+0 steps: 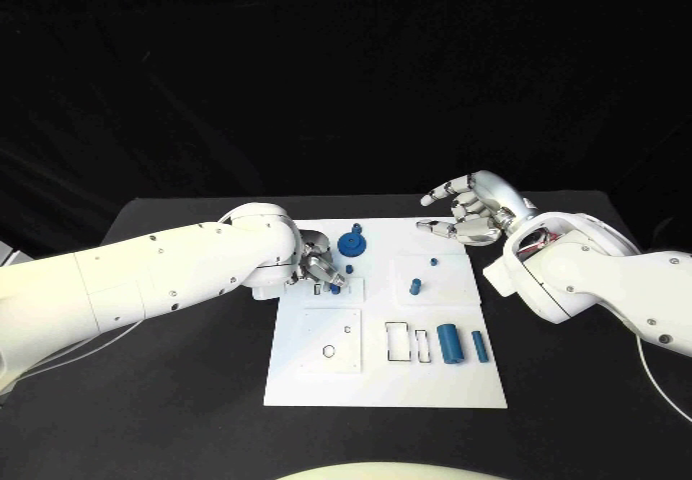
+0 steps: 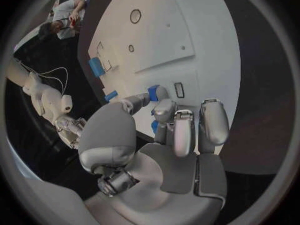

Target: Assemble the parts on the task board

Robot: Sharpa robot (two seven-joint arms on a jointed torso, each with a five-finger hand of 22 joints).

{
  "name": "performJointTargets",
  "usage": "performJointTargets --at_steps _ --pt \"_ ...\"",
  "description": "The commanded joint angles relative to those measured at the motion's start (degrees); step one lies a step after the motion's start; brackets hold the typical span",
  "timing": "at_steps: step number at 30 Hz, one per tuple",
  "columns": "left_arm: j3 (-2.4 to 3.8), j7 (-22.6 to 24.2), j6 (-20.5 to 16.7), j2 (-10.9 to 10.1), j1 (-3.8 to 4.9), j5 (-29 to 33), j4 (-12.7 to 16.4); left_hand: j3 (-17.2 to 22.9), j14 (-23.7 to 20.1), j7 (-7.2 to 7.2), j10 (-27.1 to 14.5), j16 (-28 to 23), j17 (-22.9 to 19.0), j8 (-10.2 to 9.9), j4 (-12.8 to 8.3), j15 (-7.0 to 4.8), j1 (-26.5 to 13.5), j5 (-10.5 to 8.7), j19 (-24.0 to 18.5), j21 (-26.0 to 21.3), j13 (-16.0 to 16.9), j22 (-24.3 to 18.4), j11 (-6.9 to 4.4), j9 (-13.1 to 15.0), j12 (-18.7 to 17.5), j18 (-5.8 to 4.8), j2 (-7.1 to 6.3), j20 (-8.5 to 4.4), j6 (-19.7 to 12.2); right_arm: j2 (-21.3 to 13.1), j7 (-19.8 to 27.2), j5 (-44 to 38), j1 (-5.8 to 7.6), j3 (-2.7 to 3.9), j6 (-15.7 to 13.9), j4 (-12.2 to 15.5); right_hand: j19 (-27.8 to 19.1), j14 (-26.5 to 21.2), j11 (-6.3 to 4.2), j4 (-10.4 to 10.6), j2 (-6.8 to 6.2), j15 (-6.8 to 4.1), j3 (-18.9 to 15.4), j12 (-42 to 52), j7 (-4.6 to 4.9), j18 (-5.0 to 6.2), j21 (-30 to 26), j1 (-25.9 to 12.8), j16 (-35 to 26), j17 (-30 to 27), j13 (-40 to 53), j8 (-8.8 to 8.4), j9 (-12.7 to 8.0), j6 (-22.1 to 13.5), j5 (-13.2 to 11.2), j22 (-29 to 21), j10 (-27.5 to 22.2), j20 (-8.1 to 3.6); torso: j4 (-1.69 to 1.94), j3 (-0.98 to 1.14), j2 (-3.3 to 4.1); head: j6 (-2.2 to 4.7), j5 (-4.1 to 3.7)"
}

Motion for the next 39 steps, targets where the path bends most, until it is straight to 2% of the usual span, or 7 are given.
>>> performJointTargets --at_steps 1,15,24,28,34,37,39 --pt "-0.12 0.1 1.5 0.1 -0.19 0.7 0.0 -0.8 5.2 0.37 0.0 0.0 11.8 -0.3 0.4 -0.47 -0.4 -0.38 0.4 -0.1 0.1 0.1 -0.16 0.1 0.2 -0.75 0.14 -0.04 0.0 0.0 0.4 -0.2 -0.04 0.01 0.6 0.0 5.9 5.6 0.02 0.2 0.44 0.41 -0.1 -0.3 0.1 -0.39 0.3 -0.2 -0.2 13.3 6.1 -0.09 -0.1 0.5 0.2 15.1 -0.5 0.25 -0.03 0.02 0.05 0.11 -0.04" --pt "-0.08 0.0 0.8 -0.2 -0.22 0.3 -0.2 -5.3 5.2 0.39 0.0 0.0 11.8 -0.7 3.0 -0.46 -0.3 -0.53 0.4 -0.2 0.2 0.1 -0.14 0.3 0.2 -0.75 -0.12 -0.03 0.2 -0.1 0.4 -0.1 -0.04 0.01 0.6 0.1 5.9 5.6 0.02 0.2 0.43 0.41 -0.1 -0.4 0.1 -0.39 0.3 -0.3 -0.3 13.2 6.0 -0.1 -0.1 0.5 0.2 15.1 -0.6 0.24 -0.09 -0.02 0.03 0.24 -0.1" --pt "0.54 0.0 -0.1 -1.0 -0.26 0.5 1.0 -9.2 5.1 0.4 -0.1 -0.1 11.6 -1.0 5.7 -0.46 0.1 -1.52 0.3 -0.3 0.0 0.0 -0.12 0.5 0.1 -0.71 -1.02 -0.03 0.2 -0.2 0.5 -0.1 -0.08 0.0 0.6 0.1 5.9 5.6 0.02 0.3 0.42 0.41 -0.2 -0.4 0.1 -0.39 0.3 -0.4 -0.3 13.2 6.0 -0.11 -0.1 0.5 0.2 15.1 -0.6 0.24 -0.13 -0.01 0.02 0.43 -0.35" --pt "1.31 0.0 -0.3 -1.7 -0.23 0.6 1.9 -9.6 5.0 0.42 -0.4 -0.2 11.4 -1.1 6.0 -0.46 0.3 -1.65 0.3 -0.3 -0.5 0.0 -0.11 0.6 -0.2 -0.7 -1.07 -0.03 0.1 -0.2 0.5 -0.1 -0.1 -0.01 0.6 0.0 5.9 5.6 0.02 0.3 0.42 0.41 -0.2 -0.4 0.1 -0.39 0.3 -0.4 -0.3 13.2 6.0 -0.11 -0.1 0.5 0.2 15.1 -0.6 0.24 -0.01 0.01 -0.06 0.45 -0.47" --pt "2.99 0.0 0.1 -3.1 0.04 1.8 3.5 -10.6 4.8 0.67 -1.6 -0.6 10.6 -1.4 6.4 -0.36 1.9 -1.52 -0.3 -0.9 -2.3 -1.0 0.09 0.7 -1.5 -0.51 -1.21 0.04 -0.7 -0.3 0.5 -0.1 -0.12 -0.01 0.6 0.0 5.9 5.6 0.02 0.3 0.43 0.41 -0.2 -0.4 0.1 -0.39 0.3 -0.5 -0.3 13.1 6.0 -0.12 -0.1 0.5 0.2 15.1 -0.6 0.24 0.02 0.01 -0.08 0.7 -0.45" --pt "3.81 0.0 0.8 -3.8 0.33 2.5 4.2 -11.3 4.6 0.96 -2.8 -1.0 9.9 -1.7 6.7 -0.15 2.9 -1.31 -1.0 -1.5 -4.3 -2.1 0.35 0.8 -2.9 -0.29 -1.08 0.19 -1.4 -0.2 0.5 0.0 -0.13 -0.02 0.6 -0.1 5.9 5.6 0.02 0.3 0.43 0.41 -0.2 -0.4 0.1 -0.39 0.3 -0.5 -0.3 13.1 6.0 -0.12 -0.1 0.5 0.2 15.1 -0.6 0.24 0.01 0.01 -0.08 0.86 -0.44" --pt "4.39 0.0 1.1 -4.4 0.6 3.3 4.7 -12.1 4.3 1.54 -5.1 -1.5 9.1 -2.7 6.9 0.24 3.8 -1.22 -2.0 -2.3 -7.9 -3.6 0.91 0.6 -5.7 -0.01 -0.93 0.52 -2.7 -0.3 0.5 0.0 -0.14 -0.02 0.6 -0.1 5.9 5.6 0.02 0.3 0.43 0.41 -0.2 -0.4 0.1 -0.39 0.3 -0.5 -0.3 13.1 6.0 -0.12 -0.1 0.5 0.2 15.1 -0.6 0.24 -0.04 0.02 -0.06 0.96 -0.42"
